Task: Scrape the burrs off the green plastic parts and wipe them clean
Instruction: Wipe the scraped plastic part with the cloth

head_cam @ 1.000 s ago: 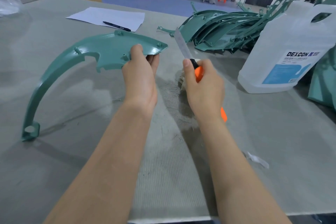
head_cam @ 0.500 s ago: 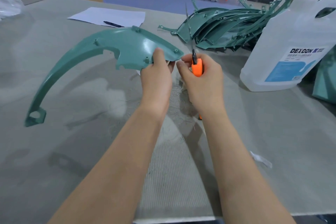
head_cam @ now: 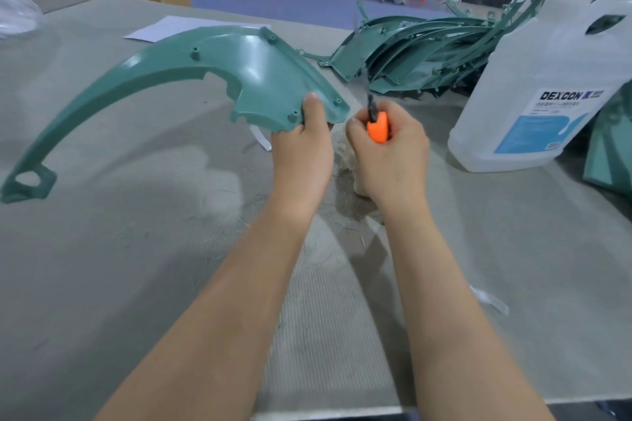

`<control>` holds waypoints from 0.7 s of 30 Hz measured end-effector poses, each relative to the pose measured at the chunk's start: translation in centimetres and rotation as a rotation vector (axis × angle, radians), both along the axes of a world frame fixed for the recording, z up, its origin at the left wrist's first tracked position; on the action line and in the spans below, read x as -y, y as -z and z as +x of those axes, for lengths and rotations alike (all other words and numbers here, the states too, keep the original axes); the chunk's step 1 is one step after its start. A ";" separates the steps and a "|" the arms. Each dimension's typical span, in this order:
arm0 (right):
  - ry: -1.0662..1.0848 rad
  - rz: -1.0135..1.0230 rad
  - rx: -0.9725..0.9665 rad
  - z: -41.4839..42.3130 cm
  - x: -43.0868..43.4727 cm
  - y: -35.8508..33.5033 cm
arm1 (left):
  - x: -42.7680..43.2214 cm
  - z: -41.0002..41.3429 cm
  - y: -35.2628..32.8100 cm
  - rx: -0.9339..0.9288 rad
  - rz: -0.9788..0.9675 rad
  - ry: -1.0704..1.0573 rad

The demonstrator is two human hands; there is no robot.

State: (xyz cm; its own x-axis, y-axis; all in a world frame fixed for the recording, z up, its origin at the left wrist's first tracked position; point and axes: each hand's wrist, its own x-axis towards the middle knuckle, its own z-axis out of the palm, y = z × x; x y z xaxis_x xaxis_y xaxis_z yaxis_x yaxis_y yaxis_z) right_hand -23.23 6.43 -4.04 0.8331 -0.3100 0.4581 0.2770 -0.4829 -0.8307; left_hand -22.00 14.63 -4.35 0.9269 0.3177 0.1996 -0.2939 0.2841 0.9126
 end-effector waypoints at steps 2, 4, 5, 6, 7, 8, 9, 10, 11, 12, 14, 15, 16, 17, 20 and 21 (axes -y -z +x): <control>0.046 0.092 -0.008 0.1 0.7 -0.2 | -0.1 0.2 0.1 0.013 -0.015 -0.001; 0.099 0.154 -0.018 0.3 1.7 -0.4 | -0.3 0.3 0.1 0.018 -0.020 0.004; 0.121 0.162 -0.028 0.4 2.3 -0.6 | -0.4 0.4 0.2 0.017 -0.019 0.009; 0.133 0.168 -0.046 0.4 2.9 -0.7 | -0.5 0.4 0.2 0.013 -0.018 0.012; 0.137 0.179 -0.064 0.5 3.5 -0.8 | -0.6 0.5 0.2 0.010 -0.019 0.014; 0.138 0.187 -0.080 0.6 4.1 -0.9 | -0.7 0.5 0.2 0.008 -0.026 0.017; 0.152 0.165 -0.100 0.7 4.7 -0.9 | -0.8 0.6 0.2 0.010 -0.039 0.022; 0.177 0.117 -0.125 0.9 5.2 -0.8 | -0.9 0.7 0.2 0.015 -0.055 0.025; 0.209 0.053 -0.147 1.1 5.7 -0.7 | -1.0 0.7 0.2 0.019 -0.066 0.026; 0.238 -0.008 -0.176 1.3 6.1 -0.5 | -1.1 0.7 0.2 0.013 -0.070 0.025; 0.277 -0.080 -0.254 1.7 6.7 0.1 | -1.4 0.9 0.2 -0.016 -0.068 0.011; 0.271 -0.107 -0.301 2.0 6.9 0.4 | -1.6 1.0 0.3 -0.031 -0.069 0.004; 0.257 -0.140 -0.353 2.2 7.0 0.8 | -1.8 1.1 0.3 -0.043 -0.069 -0.002; 0.247 -0.181 -0.411 2.4 7.0 1.2 | -1.9 1.2 0.4 -0.050 -0.067 -0.004; 0.265 -0.289 -0.555 3.0 7.0 2.6 | -2.3 1.2 0.3 -0.072 -0.094 -0.017; 0.282 -0.314 -0.583 3.1 7.0 2.9 | -2.4 1.2 0.1 -0.069 -0.116 -0.017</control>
State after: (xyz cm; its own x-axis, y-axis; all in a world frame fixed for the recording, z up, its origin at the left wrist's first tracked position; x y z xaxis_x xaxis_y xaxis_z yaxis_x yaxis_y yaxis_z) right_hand -20.17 -0.58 -6.98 0.8770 -0.4759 0.0660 -0.3394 -0.7110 -0.6159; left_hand -20.81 16.98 -4.49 0.9313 0.3512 0.0963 -0.2373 0.3846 0.8920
